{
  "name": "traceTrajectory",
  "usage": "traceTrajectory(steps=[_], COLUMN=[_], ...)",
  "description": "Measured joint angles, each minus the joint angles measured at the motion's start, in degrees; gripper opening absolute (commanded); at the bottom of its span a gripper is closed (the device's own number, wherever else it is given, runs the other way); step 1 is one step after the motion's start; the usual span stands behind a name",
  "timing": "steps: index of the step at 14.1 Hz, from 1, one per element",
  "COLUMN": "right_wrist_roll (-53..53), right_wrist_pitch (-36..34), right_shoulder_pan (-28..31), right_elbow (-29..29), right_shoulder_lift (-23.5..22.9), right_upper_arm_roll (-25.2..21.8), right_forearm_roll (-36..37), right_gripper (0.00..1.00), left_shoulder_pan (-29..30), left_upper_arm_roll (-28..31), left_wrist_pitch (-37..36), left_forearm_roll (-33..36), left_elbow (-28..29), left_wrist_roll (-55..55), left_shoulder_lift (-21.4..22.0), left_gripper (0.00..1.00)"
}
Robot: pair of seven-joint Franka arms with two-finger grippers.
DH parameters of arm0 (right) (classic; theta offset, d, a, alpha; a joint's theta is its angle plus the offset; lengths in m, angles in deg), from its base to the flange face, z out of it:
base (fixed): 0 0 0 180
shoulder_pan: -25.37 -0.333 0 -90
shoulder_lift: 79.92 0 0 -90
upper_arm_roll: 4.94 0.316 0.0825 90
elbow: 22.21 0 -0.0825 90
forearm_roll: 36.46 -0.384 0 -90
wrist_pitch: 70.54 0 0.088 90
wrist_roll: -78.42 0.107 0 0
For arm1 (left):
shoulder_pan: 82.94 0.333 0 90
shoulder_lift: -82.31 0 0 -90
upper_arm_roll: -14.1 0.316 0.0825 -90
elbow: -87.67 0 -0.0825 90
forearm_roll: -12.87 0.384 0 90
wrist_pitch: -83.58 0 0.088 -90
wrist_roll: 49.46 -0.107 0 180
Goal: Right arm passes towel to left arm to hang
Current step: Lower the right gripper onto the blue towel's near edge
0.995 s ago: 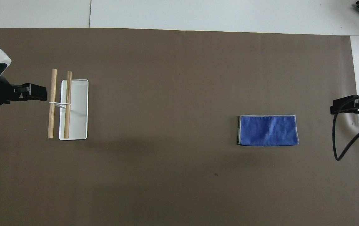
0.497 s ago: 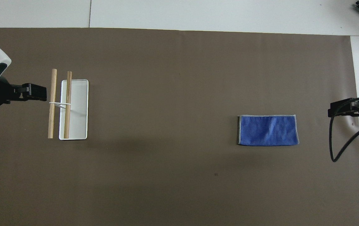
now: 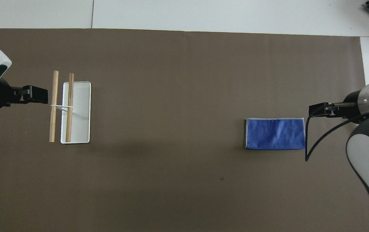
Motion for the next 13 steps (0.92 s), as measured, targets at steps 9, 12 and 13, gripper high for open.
traceTrajectory(steps=[9, 12, 13], right_wrist_roll=[0.43, 0.43, 0.43], right_wrist_pitch=[26.48, 30.12, 31.22], right_shoulder_pan=[-1.62, -1.44, -1.35], right_elbow=[-19.62, -22.88, -23.67], right_shoulder_lift=[-8.03, -8.11, -8.16], right_upper_arm_roll=[0.05, 0.04, 0.04], right_forearm_roll=[-0.59, -0.59, -0.59], right_gripper=[1.00, 1.00, 1.00], left_shoulder_pan=[0.00, 0.00, 0.00], left_upper_arm_roll=[0.00, 0.00, 0.00], left_wrist_pitch=[0.00, 0.00, 0.00], left_forearm_roll=[0.00, 0.00, 0.00], left_elbow=[0.00, 0.00, 0.00], left_wrist_roll=[0.00, 0.00, 0.00], left_shoulder_lift=[0.00, 0.00, 0.00], left_gripper=[1.00, 1.00, 1.00])
